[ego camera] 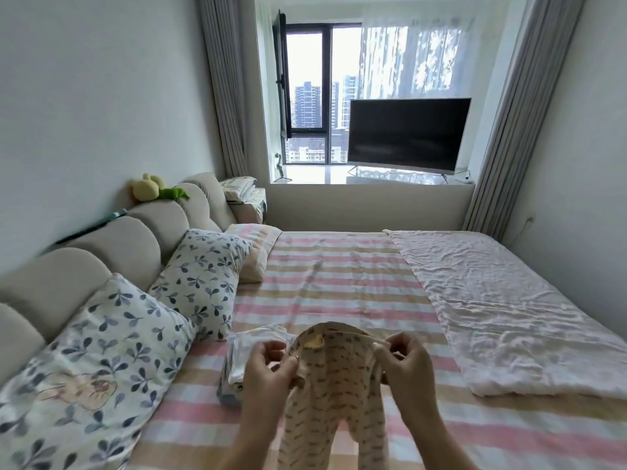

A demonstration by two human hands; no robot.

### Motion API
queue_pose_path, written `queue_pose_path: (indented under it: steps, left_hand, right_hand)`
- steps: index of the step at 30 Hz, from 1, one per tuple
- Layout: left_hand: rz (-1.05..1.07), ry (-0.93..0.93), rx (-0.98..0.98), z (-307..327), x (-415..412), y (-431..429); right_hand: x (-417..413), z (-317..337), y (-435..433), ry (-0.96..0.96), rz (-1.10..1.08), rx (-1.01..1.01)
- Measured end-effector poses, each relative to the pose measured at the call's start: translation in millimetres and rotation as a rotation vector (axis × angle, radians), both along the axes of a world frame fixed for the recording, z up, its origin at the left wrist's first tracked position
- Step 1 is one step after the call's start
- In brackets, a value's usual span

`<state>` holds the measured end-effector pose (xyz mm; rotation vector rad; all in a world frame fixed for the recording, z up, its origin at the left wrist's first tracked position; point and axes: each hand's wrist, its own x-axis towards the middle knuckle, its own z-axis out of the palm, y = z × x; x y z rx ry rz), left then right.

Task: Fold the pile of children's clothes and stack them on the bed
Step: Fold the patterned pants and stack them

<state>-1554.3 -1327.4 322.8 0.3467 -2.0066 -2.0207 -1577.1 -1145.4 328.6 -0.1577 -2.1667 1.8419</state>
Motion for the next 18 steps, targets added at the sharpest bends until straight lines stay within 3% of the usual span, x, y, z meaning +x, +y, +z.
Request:
queue_pose_path:
  steps: [3, 9, 18]
  left_hand:
    - [0.071, 0.013, 0.028, -3.7, 6.7, 18.1]
    - [-0.026, 0.072, 0.085, 8.1, 5.9, 31.3]
    - [-0.097, 0.161, 0.156, 11.6, 1.8, 38.3]
  right_hand:
    - [11.0, 0.1, -19.3, 0.092, 0.021, 0.109]
    - [10.9, 5.6, -26.8, 0.164, 0.093, 0.196]
    - [0.7, 8.0, -30.3, 0.194, 0.082, 0.187]
